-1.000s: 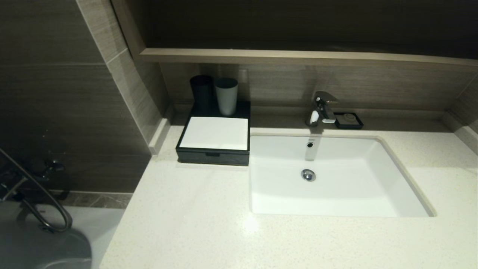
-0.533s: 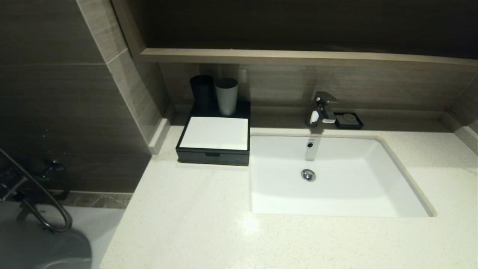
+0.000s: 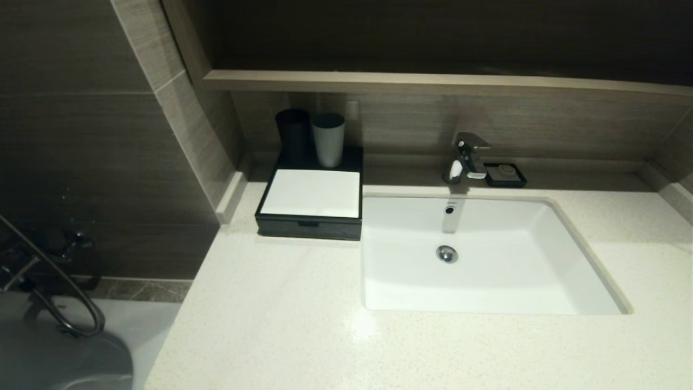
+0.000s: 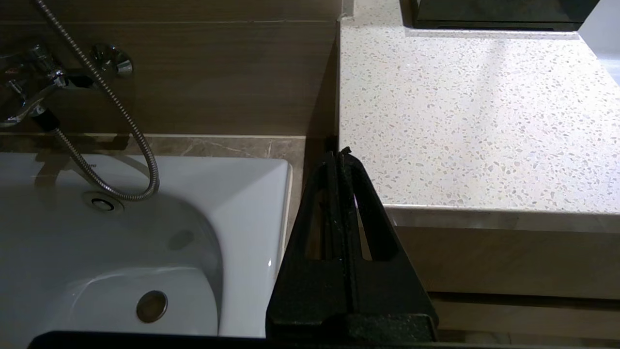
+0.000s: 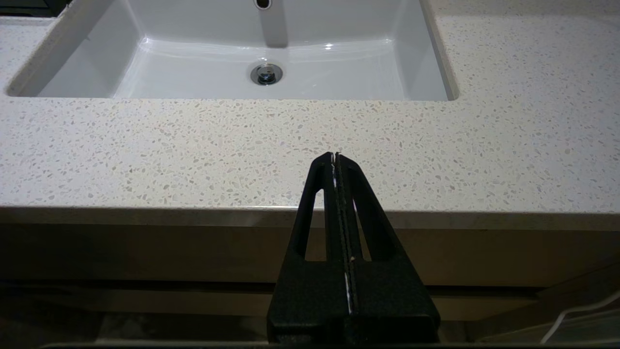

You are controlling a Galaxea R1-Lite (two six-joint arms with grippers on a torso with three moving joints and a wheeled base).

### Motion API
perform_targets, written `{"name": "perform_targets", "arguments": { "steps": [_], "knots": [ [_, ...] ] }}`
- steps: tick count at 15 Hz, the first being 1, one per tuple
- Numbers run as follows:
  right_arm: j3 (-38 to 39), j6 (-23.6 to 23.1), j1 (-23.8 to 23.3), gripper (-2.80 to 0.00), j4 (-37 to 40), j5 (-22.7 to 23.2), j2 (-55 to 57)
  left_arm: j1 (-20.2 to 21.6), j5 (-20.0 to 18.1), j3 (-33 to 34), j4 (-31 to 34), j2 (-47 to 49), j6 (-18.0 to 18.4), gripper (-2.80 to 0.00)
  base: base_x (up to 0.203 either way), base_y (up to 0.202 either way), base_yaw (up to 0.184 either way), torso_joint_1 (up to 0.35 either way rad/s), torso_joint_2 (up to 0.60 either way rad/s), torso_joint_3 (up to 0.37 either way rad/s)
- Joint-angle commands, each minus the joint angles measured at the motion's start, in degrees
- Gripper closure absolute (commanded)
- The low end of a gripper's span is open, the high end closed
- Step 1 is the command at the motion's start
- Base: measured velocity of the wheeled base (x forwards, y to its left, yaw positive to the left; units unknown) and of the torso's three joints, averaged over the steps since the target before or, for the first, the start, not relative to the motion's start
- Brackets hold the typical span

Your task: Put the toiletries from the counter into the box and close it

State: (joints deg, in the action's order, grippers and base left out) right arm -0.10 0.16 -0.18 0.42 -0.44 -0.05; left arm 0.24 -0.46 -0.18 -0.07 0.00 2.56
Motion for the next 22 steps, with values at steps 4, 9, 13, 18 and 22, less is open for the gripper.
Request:
{"name": "perform_targets", "arguments": {
  "steps": [4,9,13,18,22],
  "knots": [
    [-0.02,0.02,0.01,0.00,0.02,0.00,0.00,-0.06,0.25,0.18,-0.01,0.09,-0.19,0.00,0.000,0.000,0.000,0.000,0.00,0.000],
    [0.01,0.02,0.01,0.00,0.00,0.00,0.05,-0.07,0.11,0.10,-0.19,0.09,-0.63,0.00,0.000,0.000,0.000,0.000,0.00,0.000],
    [0.01,0.02,0.01,0.00,0.02,0.00,0.05,0.02,0.20,0.10,-0.19,0.09,-1.51,0.00,0.000,0.000,0.000,0.000,0.00,0.000],
    [0.01,0.02,0.01,0.00,0.02,0.00,-0.04,0.02,0.20,0.10,-0.19,0.09,-1.51,0.00,0.000,0.000,0.000,0.000,0.00,0.000],
    [-0.08,-0.16,0.01,0.00,0.02,0.03,-0.04,0.02,0.20,0.10,-0.19,0.09,-1.44,0.00,0.000,0.000,0.000,0.000,0.00,0.000]
  ]
}}
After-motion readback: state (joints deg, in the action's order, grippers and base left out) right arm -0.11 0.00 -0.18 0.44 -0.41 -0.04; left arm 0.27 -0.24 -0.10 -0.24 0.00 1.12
